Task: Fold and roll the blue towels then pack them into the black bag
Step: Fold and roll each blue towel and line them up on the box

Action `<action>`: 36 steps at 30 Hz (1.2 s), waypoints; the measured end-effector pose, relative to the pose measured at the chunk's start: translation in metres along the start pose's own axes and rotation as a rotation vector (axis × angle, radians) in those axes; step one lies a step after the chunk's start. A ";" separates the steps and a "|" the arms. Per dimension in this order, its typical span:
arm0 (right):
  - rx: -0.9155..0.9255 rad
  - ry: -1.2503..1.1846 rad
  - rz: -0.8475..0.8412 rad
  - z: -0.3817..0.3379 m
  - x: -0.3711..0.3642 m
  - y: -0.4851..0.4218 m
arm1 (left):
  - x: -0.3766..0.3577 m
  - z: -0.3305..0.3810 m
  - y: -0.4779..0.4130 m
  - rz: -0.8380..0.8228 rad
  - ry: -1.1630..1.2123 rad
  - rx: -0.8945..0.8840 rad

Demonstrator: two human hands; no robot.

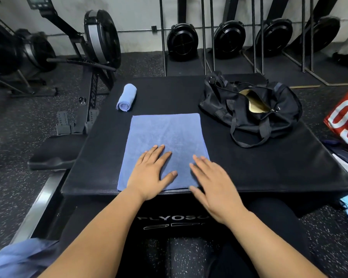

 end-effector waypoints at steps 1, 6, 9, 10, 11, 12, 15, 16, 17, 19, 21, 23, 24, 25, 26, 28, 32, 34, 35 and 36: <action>-0.015 0.081 -0.088 -0.005 -0.009 0.002 | 0.000 0.000 0.001 0.021 0.008 -0.011; -0.230 0.235 -0.231 -0.010 -0.018 0.010 | -0.005 0.002 0.008 0.160 -0.061 0.040; -0.318 0.210 -0.170 -0.009 -0.009 0.003 | -0.007 0.006 0.013 0.243 -0.087 0.142; -0.303 0.188 -0.135 -0.010 -0.008 -0.003 | -0.007 0.008 0.014 0.239 -0.094 0.157; -0.260 0.164 -0.100 -0.012 -0.008 -0.009 | -0.006 0.011 0.014 0.221 -0.096 0.157; -0.198 0.134 -0.086 -0.014 -0.009 -0.018 | -0.006 0.015 0.011 0.186 -0.087 0.148; -0.058 0.061 -0.216 -0.021 -0.013 -0.040 | -0.006 0.025 0.004 0.009 -0.052 0.090; -0.044 0.062 -0.275 -0.022 -0.016 -0.043 | -0.006 0.023 0.005 -0.038 -0.078 0.077; -0.029 0.087 -0.314 -0.020 -0.018 -0.043 | -0.005 0.016 0.008 -0.071 -0.110 0.077; 0.005 0.150 -0.324 -0.013 -0.018 -0.038 | 0.003 -0.004 0.019 -0.108 -0.150 0.105; 0.025 0.175 -0.307 -0.003 -0.017 -0.030 | 0.014 -0.027 0.033 -0.122 -0.195 0.090; 0.037 0.179 -0.276 0.007 -0.017 -0.023 | 0.023 -0.044 0.044 -0.132 -0.237 0.038; 0.041 0.180 -0.254 0.010 -0.017 -0.021 | 0.027 -0.050 0.048 -0.133 -0.242 0.014; 0.042 0.180 -0.238 0.012 -0.018 -0.019 | 0.030 -0.053 0.051 -0.135 -0.240 -0.002; 0.041 0.181 -0.231 0.014 -0.018 -0.017 | 0.032 -0.055 0.053 -0.137 -0.234 -0.013; 0.032 0.191 -0.238 0.017 -0.018 -0.012 | 0.035 -0.054 0.058 -0.133 -0.213 -0.041; 0.041 0.179 -0.159 0.021 -0.016 -0.001 | 0.041 -0.051 0.065 -0.111 -0.137 -0.181; 0.076 0.120 -0.076 0.023 -0.013 0.003 | 0.042 -0.054 0.069 -0.063 -0.075 -0.255; 0.091 0.072 -0.029 0.024 -0.012 0.003 | 0.042 -0.056 0.072 -0.024 -0.061 -0.285; 0.099 0.025 0.017 0.025 -0.011 0.004 | 0.043 -0.057 0.073 0.020 -0.054 -0.307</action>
Point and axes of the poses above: each hand's wrist, its own y-axis away from the middle knuckle, its own x-axis out of the back of the hand, z = x × y, the point moved 1 cm from there along -y, towards the middle knuckle, and after that the axes turned 9 degrees about y, right-handed, at the moved point
